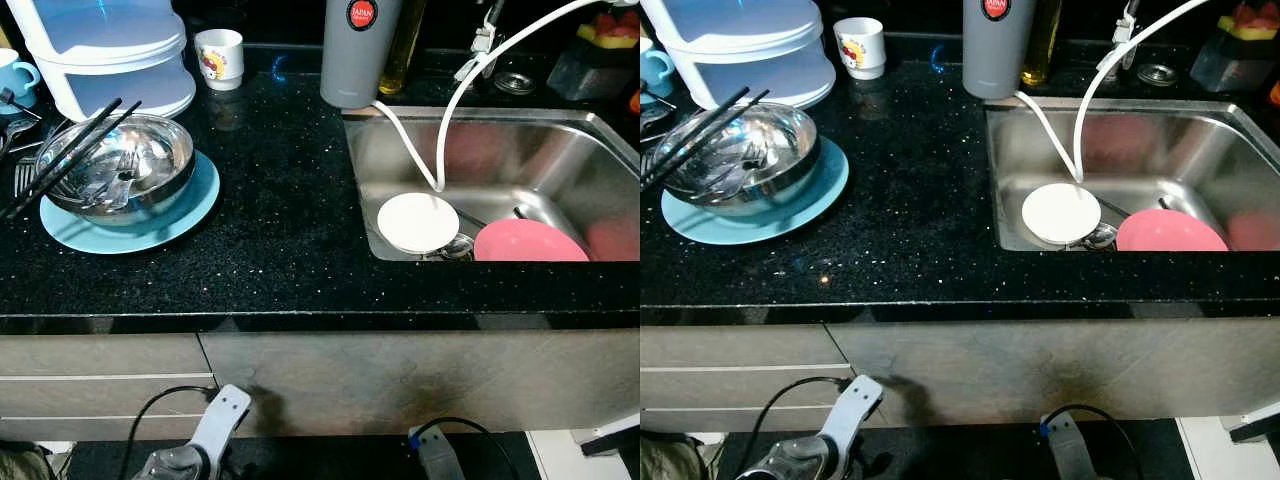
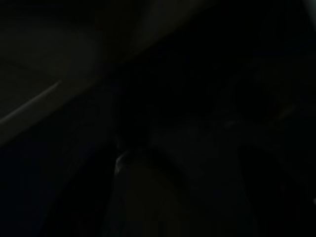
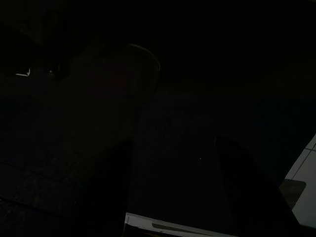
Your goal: Kitchen organization
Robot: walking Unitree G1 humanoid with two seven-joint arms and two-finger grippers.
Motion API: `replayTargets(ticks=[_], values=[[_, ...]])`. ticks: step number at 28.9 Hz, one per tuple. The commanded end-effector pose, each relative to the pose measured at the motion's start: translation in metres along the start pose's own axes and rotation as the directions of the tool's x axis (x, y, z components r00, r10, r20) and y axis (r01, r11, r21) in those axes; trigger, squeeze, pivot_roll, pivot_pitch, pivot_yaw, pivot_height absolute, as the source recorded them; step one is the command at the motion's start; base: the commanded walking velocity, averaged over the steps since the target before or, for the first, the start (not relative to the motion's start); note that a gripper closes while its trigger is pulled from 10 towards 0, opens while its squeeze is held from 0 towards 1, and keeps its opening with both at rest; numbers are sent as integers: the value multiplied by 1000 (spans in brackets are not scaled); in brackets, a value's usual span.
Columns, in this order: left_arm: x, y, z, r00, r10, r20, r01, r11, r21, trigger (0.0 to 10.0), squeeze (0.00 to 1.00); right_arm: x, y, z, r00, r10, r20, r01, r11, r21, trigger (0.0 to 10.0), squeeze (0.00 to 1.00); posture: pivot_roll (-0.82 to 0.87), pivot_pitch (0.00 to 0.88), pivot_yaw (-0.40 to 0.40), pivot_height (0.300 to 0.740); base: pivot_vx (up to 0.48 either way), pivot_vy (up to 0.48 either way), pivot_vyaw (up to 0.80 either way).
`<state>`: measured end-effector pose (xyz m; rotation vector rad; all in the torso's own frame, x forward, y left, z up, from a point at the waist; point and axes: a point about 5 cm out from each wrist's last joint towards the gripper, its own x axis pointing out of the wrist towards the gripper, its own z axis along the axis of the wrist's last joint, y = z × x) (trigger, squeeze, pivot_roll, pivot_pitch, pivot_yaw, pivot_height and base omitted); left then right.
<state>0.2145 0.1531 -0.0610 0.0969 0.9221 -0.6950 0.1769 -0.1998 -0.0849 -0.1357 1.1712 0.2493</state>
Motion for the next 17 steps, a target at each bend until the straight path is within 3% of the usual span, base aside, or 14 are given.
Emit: replayTargets(ticks=[1,2,5,6,7,8,9,10,12,13,14,15,16,17], values=[[1,-10,-3,993,-110,33,111,993,-33,10000,0,0,2,-9,1000,8,-24,-8,1000,6,10000,0,86,155,-16,740,0,0,0],[2,-15,-1,982,-174,79,179,981,-68,10000,0,0,2,-9,1000,9,-23,-9,1000,8,10000,0,86,155,-16,740,0,0,0],[2,-18,1,971,-212,112,223,971,-87,10000,0,0,2,-9,1000,10,-23,-10,1000,9,10000,0,86,155,-16,740,0,0,0],[-17,-5,6,914,-348,208,368,928,-65,10000,0,0,2,-9,1000,10,-22,-10,1000,10,10000,0,86,155,-16,740,0,0,0],[-17,-5,6,914,-348,208,368,928,-65,10000,0,0,2,-9,1000,10,-22,-10,1000,10,10000,0,86,155,-16,740,0,0,0],[-48,9,13,834,-454,313,481,877,-10,10000,0,0,2,-9,1000,11,-22,-11,1000,12,10000,0,85,156,-12,740,0,0,0],[-48,9,13,834,-454,313,481,877,-10,10000,0,0,2,-9,1000,11,-22,-11,1000,12,10000,0,85,156,-12,740,0,0,0],[-72,10,18,752,-554,357,572,818,63,10000,0,0,2,-9,1000,12,-22,-11,1000,13,10000,0,85,156,-12,740,0,0,0],[-72,10,18,752,-554,357,572,818,63,10000,0,0,2,-9,1000,12,-22,-11,1000,13,10000,0,85,156,-12,740,0,0,0],[-88,6,22,678,-636,370,643,756,122,10000,0,0,2,-9,1000,12,-21,-12,1000,14,10000,0,84,157,-12,740,0,0,0],[-88,6,22,678,-636,370,643,756,122,10000,0,0,2,-9,1000,12,-21,-12,1000,14,10000,0,84,157,-12,740,0,0,0],[-94,-1,25,631,-675,382,681,718,144,10000,0,0,2,-9,1000,13,-22,-13,1000,14,10000,0,85,158,-13,740,0,0,0],[-94,-1,25,631,-675,382,681,718,144,10000,0,0,2,-9,1000,13,-22,-13,1000,14,10000,0,85,158,-13,740,0,0,0],[-97,-11,29,576,-716,394,720,672,170,10000,0,0,2,-9,1000,14,-22,-14,1000,14,10000,0,85,158,-13,740,0,0,0]])
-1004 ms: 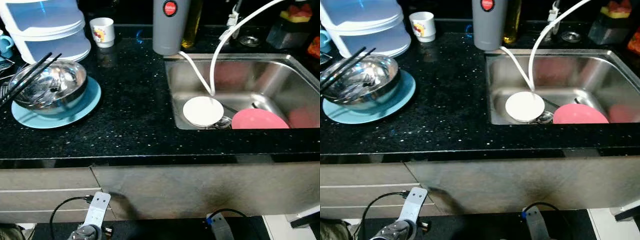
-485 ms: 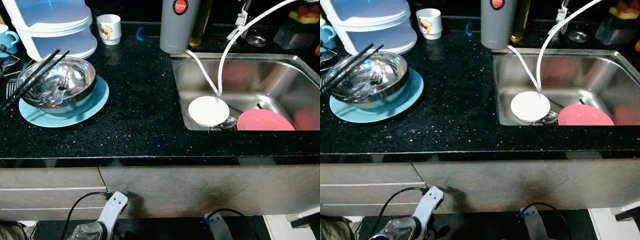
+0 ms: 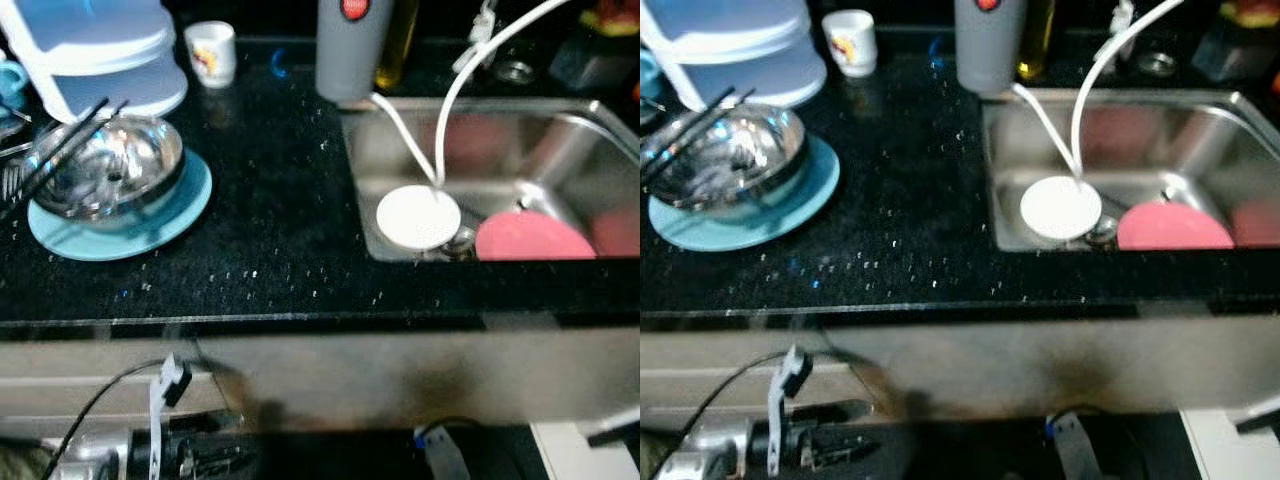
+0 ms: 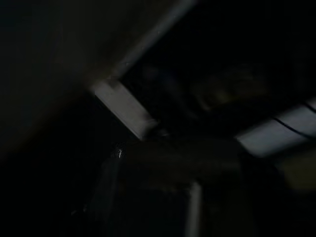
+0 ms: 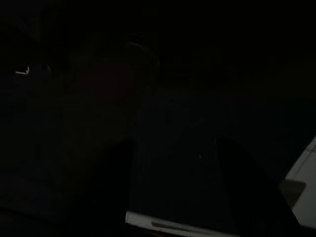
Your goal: Kitchen organization
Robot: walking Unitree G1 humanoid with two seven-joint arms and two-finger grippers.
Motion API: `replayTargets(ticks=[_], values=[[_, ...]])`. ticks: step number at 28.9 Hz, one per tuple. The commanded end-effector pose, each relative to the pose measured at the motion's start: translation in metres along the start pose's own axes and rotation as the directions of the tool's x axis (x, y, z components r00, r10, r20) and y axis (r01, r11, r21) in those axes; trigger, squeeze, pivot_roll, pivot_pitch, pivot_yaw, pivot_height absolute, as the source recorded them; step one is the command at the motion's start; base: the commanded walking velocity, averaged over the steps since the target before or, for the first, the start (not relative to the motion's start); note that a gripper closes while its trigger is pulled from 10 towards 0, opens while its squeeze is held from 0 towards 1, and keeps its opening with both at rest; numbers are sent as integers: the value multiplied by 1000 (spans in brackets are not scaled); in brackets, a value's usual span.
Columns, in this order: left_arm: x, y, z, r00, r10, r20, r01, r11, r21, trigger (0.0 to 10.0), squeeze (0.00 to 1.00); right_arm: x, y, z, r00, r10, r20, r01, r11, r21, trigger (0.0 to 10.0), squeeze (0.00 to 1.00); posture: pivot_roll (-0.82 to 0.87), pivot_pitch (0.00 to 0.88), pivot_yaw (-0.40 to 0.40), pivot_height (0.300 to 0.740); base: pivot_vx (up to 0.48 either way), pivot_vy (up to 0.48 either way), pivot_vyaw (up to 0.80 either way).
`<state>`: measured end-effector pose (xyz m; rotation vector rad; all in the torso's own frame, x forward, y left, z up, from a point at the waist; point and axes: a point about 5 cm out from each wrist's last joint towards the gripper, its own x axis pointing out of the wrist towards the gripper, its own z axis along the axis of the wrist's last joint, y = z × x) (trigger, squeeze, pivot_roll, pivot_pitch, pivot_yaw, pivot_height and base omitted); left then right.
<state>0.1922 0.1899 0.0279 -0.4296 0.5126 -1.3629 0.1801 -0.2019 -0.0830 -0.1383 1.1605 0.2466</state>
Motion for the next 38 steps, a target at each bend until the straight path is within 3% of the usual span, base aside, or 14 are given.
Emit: replayTargets(ticks=[1,3,4,7,13,16,21,24,28,32,34,35,37,38], values=[[5,-6,2,998,-65,18,65,998,-10,10000,0,1,5,-12,999,19,-32,-18,1000,15,10000,0,85,158,-13,740,0,0,0],[17,-23,9,981,-180,68,180,984,-3,10000,0,1,4,-13,999,20,-33,-19,1000,16,10000,0,81,159,-14,740,0,0,0],[17,-23,9,981,-180,68,180,984,-3,10000,0,1,4,-13,999,20,-33,-19,1000,16,10000,0,81,159,-14,740,0,0,0],[25,-46,24,951,-287,115,285,958,38,10000,0,1,4,-13,999,21,-34,-20,1000,17,10000,0,84,162,-17,740,0,0,0],[25,-61,35,933,-335,129,329,942,68,10000,0,0,3,-13,999,22,-35,-22,1000,16,10000,0,87,162,-19,740,0,0,0],[19,-88,67,890,-414,192,390,908,155,10000,0,0,3,-13,999,25,-37,-25,1000,14,10000,0,87,160,-20,740,0,0,0],[21,-100,90,857,-453,243,400,885,240,10000,0,0,2,-13,999,26,-37,-25,1000,13,10000,0,92,160,-22,740,0,0,0],[32,-108,129,820,-423,386,284,886,367,10000,0,0,2,-13,999,28,-37,-28,1000,12,10000,0,89,161,-22,740,0,0,0],[47,-115,152,796,-391,462,189,886,424,10000,0,0,2,-13,999,30,-39,-30,1000,10,10000,0,94,160,-24,740,0,0,0],[53,-116,164,785,-349,512,123,898,423,10000,0,0,2,-13,999,32,-40,-32,999,8,10000,0,96,158,-24,740,0,0,0],[56,-111,184,768,-249,590,-23,910,414,10000,0,0,2,-14,999,33,-42,-33,999,6,10000,0,98,153,-24,740,0,0,0],[56,-111,184,768,-249,590,-23,910,414,10000,0,0,2,-14,999,33,-42,-33,999,6,10000,0,98,153,-24,740,0,0,0],[58,-110,202,753,-157,639,-167,894,416,10000,0,0,3,-14,998,34,-43,-34,999,5,10000,0,99,150,-25,740,0,0,0],[58,-110,202,753,-157,639,-167,894,416,10000,0,0,3,-14,998,34,-43,-34,999,5,10000,0,99,150,-25,740,0,0,0]])
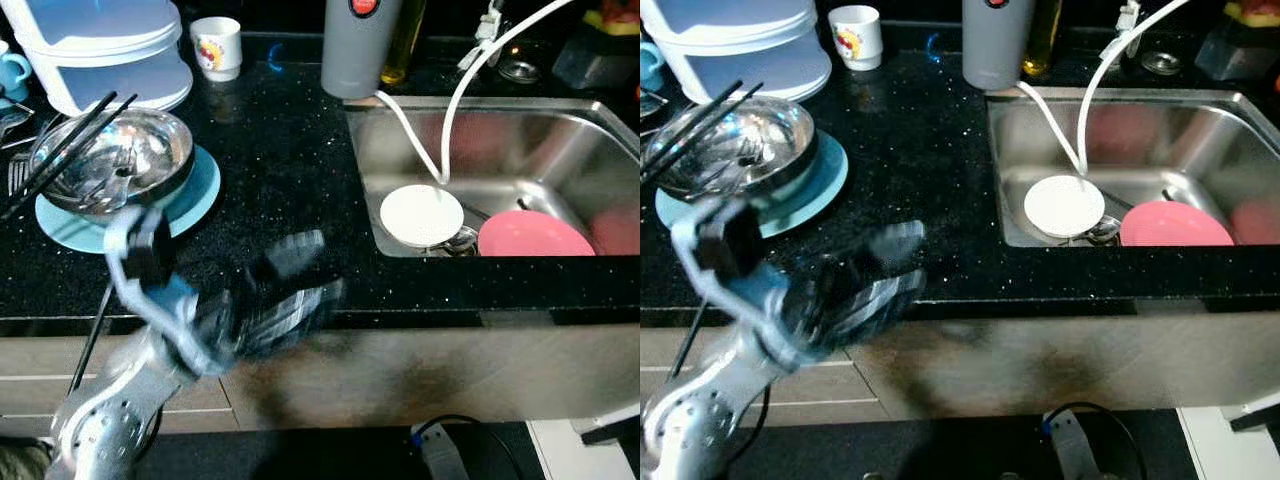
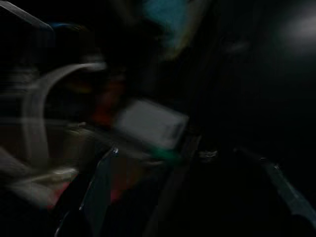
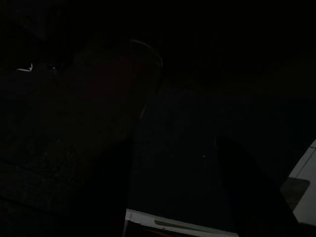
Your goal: Kitchen organization
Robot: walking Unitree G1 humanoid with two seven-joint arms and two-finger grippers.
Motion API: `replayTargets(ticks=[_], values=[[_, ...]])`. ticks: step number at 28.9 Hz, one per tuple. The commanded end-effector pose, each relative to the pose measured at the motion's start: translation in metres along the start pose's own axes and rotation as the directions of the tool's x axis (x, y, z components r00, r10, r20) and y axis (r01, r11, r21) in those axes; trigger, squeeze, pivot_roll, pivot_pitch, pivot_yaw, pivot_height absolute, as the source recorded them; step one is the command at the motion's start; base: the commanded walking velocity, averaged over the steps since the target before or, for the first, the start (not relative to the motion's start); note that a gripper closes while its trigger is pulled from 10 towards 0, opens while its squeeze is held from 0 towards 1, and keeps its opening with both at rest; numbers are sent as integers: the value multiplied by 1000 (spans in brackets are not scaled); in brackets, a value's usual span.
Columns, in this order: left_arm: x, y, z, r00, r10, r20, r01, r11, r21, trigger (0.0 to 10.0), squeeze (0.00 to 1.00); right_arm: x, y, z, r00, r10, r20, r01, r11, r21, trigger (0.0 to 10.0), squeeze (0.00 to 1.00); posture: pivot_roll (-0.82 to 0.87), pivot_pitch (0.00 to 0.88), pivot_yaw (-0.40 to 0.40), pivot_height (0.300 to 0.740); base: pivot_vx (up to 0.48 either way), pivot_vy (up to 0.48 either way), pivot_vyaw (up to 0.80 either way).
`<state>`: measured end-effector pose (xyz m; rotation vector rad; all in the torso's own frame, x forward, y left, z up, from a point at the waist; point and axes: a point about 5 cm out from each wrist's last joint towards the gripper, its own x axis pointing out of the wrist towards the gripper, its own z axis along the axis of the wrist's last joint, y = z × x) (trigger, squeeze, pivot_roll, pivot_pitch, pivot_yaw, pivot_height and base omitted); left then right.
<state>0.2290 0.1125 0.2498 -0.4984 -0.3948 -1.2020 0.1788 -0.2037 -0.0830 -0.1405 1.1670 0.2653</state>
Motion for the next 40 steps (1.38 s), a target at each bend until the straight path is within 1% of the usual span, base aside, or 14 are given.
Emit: replayTargets(ticks=[1,2,4,5,8,14,18,19,22,28,31,33,36,40], values=[[5,4,6,996,87,-8,-86,993,86,10000,0,1,4,-13,999,21,-37,-20,1000,14,10000,0,104,150,-27,740,0,0,0],[5,4,6,996,87,-8,-86,993,86,10000,0,1,4,-13,999,21,-37,-20,1000,14,10000,0,104,150,-27,740,0,0,0],[16,13,17,975,222,-23,-209,945,250,10000,0,1,4,-13,999,22,-40,-22,1000,11,10000,0,112,148,-32,740,0,0,0],[16,13,17,975,222,-23,-209,945,250,10000,0,1,4,-13,999,22,-40,-22,1000,11,10000,0,112,148,-32,740,0,0,0],[28,18,33,944,328,15,-304,855,420,10000,0,1,5,-13,999,27,-41,-27,1000,5,10000,0,115,148,-37,740,0,0,0],[35,17,45,930,360,71,-348,805,480,10000,0,1,5,-10,1000,23,-18,-23,1000,-2,10000,0,118,153,-37,740,0,0,0],[46,14,62,921,361,145,-379,754,537,10000,0,1,5,-8,1000,26,1,-26,1000,-8,10000,0,117,154,-36,740,0,0,645],[46,14,62,921,361,145,-379,754,537,10000,0,1,5,-8,1000,26,1,-26,1000,-8,10000,0,117,154,-36,740,0,0,800],[53,10,80,908,358,218,-416,701,580,10000,0,1,6,-8,1000,31,3,-31,999,-8,10000,0,117,154,-36,740,0,0,800],[54,5,96,906,326,270,-423,683,596,10000,0,1,6,-7,999,33,7,-33,999,-7,10000,0,127,159,-39,740,0,0,800],[55,2,108,918,280,281,-395,718,573,10000,0,1,7,-7,999,48,6,-47,999,0,10000,0,124,159,-37,740,0,0,800],[56,1,110,919,273,283,-391,722,571,10000,0,1,7,-7,999,52,6,-52,999,2,10000,0,124,159,-37,740,0,0,800],[56,0,117,905,291,311,-422,711,562,10000,0,1,8,-7,997,73,0,-73,997,2,10000,0,126,161,-39,740,0,0,800],[53,1,121,883,339,325,-469,666,580,10000,0,1,9,-8,995,103,-7,-103,995,1,10000,0,130,162,-42,740,0,0,800]])
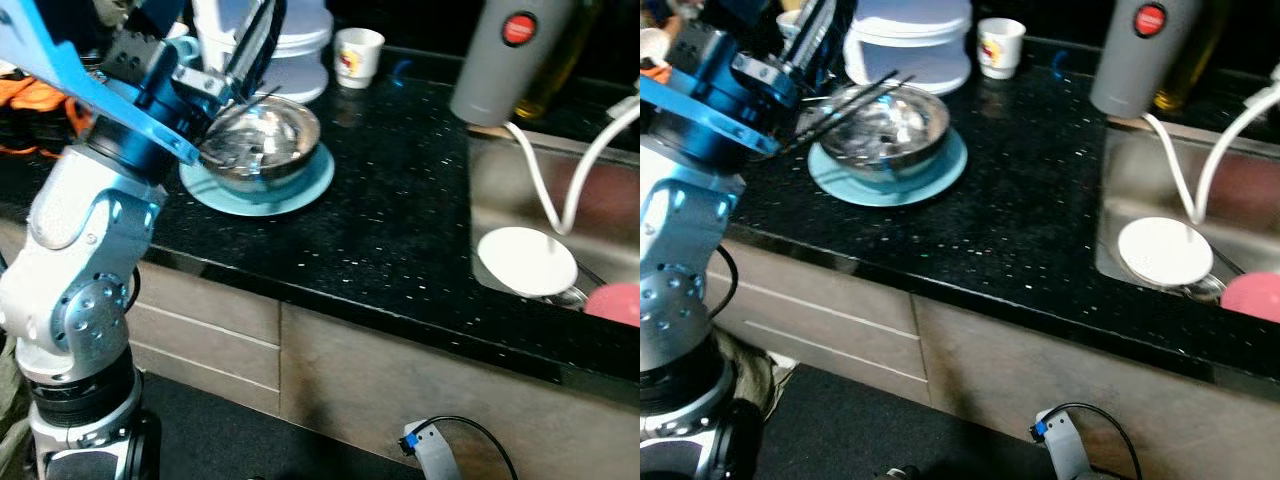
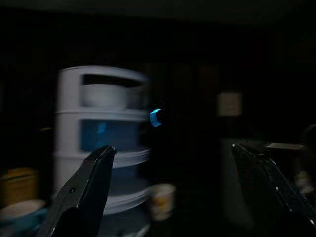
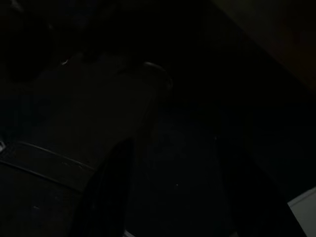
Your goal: Kitchen organization
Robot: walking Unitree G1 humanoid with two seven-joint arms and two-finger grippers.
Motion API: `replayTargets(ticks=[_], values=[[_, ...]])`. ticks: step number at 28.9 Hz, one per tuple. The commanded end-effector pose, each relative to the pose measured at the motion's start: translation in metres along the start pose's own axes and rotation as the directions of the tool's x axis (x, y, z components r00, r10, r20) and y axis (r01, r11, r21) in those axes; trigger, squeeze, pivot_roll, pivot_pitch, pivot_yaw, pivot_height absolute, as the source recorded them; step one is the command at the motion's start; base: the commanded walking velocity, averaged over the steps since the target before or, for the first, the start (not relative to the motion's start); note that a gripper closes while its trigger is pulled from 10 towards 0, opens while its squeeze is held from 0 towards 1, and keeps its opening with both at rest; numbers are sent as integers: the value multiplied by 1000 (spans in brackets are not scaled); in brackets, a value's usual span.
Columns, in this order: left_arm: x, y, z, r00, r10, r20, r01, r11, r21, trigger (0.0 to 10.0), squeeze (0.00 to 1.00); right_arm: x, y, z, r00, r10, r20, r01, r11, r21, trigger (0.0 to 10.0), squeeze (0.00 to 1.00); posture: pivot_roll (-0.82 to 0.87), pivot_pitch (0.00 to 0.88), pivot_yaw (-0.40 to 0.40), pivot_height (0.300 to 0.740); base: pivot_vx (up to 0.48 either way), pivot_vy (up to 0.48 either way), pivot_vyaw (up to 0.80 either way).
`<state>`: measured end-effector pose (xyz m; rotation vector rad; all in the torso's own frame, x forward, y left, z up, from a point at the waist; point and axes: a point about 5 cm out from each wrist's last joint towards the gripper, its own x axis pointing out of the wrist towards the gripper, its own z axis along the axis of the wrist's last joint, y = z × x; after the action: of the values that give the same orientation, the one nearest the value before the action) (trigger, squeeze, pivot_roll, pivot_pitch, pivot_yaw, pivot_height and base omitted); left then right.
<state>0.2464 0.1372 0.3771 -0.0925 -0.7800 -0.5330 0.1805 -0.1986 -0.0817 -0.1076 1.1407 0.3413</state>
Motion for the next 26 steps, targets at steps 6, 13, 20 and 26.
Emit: replayTargets(ticks=[6,13,20,26], values=[[-22,24,-10,981,184,-67,-181,982,53,10000,0,1,6,-11,997,56,-44,-56,998,12,10000,0,137,163,-46,740,0,0,800],[-37,40,-20,961,252,-112,-254,967,-5,10000,0,1,6,-11,998,54,-41,-53,998,16,10000,0,135,164,-46,740,0,0,570],[-45,54,-45,945,253,-205,-283,951,-128,10000,0,1,3,-12,999,1,-54,0,1000,13,10000,0,127,164,-44,740,0,0,0],[-52,57,-59,942,229,-244,-282,937,-207,10000,0,1,4,-13,998,2,-61,-1,1000,27,10000,0,122,162,-44,740,0,0,-133]])
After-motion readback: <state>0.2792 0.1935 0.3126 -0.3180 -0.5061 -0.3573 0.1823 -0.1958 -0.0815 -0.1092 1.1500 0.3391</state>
